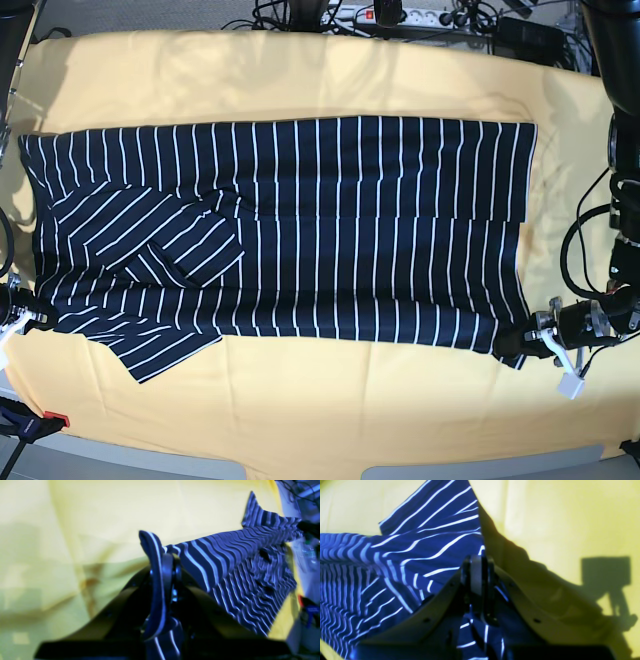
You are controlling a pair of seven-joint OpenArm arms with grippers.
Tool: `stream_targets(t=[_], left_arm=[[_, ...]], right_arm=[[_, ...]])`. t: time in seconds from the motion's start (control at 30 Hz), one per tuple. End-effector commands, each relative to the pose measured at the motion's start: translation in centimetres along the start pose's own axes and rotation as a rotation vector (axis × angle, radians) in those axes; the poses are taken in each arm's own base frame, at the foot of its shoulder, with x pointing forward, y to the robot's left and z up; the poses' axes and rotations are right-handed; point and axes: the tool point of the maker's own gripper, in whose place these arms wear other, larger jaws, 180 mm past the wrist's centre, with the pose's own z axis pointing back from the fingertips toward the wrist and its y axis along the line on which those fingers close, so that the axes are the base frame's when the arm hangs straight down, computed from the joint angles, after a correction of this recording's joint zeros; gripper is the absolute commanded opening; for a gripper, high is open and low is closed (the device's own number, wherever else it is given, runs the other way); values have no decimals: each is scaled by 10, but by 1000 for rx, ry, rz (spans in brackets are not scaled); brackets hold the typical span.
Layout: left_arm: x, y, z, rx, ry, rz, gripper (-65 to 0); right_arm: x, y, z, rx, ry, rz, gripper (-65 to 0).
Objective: Fold the T-shirt properly
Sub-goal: 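Fold the held edge over the shirt body with both grippers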
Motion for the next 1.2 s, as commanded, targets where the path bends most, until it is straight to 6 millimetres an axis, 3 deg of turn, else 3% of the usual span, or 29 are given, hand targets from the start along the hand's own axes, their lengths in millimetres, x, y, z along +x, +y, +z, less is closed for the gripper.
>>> stream_targets(t=[0.0,0.13,0.47,0.6,0.97,1.17], left_arm=[[27,-11,10,-34,-62,-22,-650],[11,-12,12,-47,23,-10,-650],[-1,4,35,6,76,-2,-650],[-15,5,36,7,149,1,-650],[-43,4,41,4,308,1,-650],[-52,4,42,1,349,4,-650]], right_arm=[[30,2,18,4,-74,21,-650],[25,6,19,26,-42,17,-650],[-24,-14,13,-13,28,-8,-650],[-36,-18,13,-22,51,-8,-650],[-27,-14,21,-33,59,52,-650],[-33,-12,22,-35,101,62,-650]])
